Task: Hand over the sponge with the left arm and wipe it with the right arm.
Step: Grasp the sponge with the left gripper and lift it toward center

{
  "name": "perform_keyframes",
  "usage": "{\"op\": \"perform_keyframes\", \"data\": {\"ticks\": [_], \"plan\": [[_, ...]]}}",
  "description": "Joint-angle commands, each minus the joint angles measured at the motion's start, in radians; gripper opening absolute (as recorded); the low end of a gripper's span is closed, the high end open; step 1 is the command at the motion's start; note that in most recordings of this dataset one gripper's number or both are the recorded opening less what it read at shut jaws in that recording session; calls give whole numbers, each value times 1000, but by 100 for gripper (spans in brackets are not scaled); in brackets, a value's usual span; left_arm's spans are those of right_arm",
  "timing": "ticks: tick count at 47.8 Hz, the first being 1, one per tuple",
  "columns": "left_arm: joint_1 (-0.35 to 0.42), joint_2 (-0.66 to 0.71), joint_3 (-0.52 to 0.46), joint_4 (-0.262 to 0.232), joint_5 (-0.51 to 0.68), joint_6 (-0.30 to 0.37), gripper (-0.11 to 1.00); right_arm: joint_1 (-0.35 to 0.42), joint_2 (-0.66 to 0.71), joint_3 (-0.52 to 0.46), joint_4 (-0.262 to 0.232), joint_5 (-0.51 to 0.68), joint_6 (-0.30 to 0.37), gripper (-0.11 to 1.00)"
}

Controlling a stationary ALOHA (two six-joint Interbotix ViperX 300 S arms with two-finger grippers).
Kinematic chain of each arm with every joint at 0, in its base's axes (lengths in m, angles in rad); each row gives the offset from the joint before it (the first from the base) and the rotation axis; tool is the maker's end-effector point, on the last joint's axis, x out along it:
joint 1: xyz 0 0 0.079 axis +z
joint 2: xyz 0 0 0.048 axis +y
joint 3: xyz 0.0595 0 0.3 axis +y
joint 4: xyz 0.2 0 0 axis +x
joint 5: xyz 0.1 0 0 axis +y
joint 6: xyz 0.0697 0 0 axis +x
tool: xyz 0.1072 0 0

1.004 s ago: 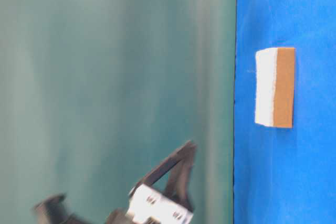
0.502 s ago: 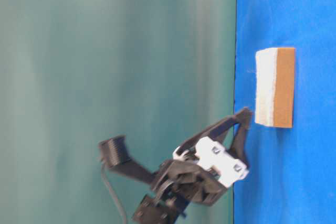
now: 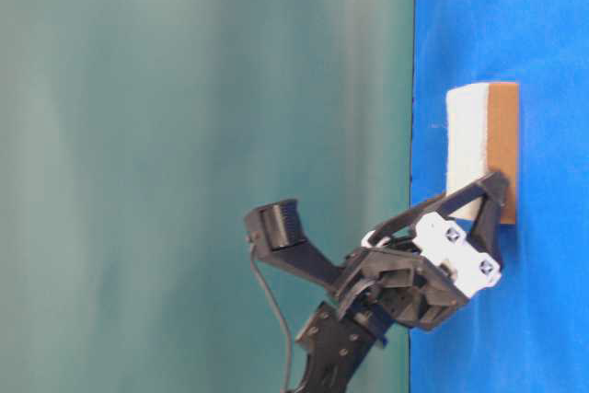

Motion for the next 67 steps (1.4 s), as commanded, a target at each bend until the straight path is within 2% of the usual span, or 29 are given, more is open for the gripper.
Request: {"op": "perform_keyframes", "data": {"ticks": [1, 18, 21, 28, 30, 33, 40, 50, 61, 67], "plan": [[12, 3, -21, 2, -6, 2, 94, -3, 6, -17, 2, -9, 0, 0], [11, -18, -17, -2, 3, -5, 91, -3, 9, -18, 2, -6, 2, 0], [8, -41, -12, -2, 8, -5, 81, -3, 9, -18, 3, -5, 2, 0], [8, -103, 3, -2, 18, -3, 46, -3, 12, -18, 6, -5, 2, 0], [6, -127, 9, -2, 31, -3, 39, -5, 12, -17, 6, -5, 2, 0], [3, -156, 15, -2, 52, -5, 35, -5, 14, -18, 8, -5, 2, 0], [-12, -235, 17, -2, 133, -28, 32, -5, 20, -18, 8, -6, 2, 0], [-74, -353, 9, -2, 247, -75, 32, -5, 23, -18, 8, -9, 2, 0], [-198, -434, 9, -8, 299, -81, 32, -3, 37, -18, 8, -9, 2, 0], [-276, -434, 3, -8, 299, -127, 32, -5, 49, -20, 8, -9, 3, 0]]}}
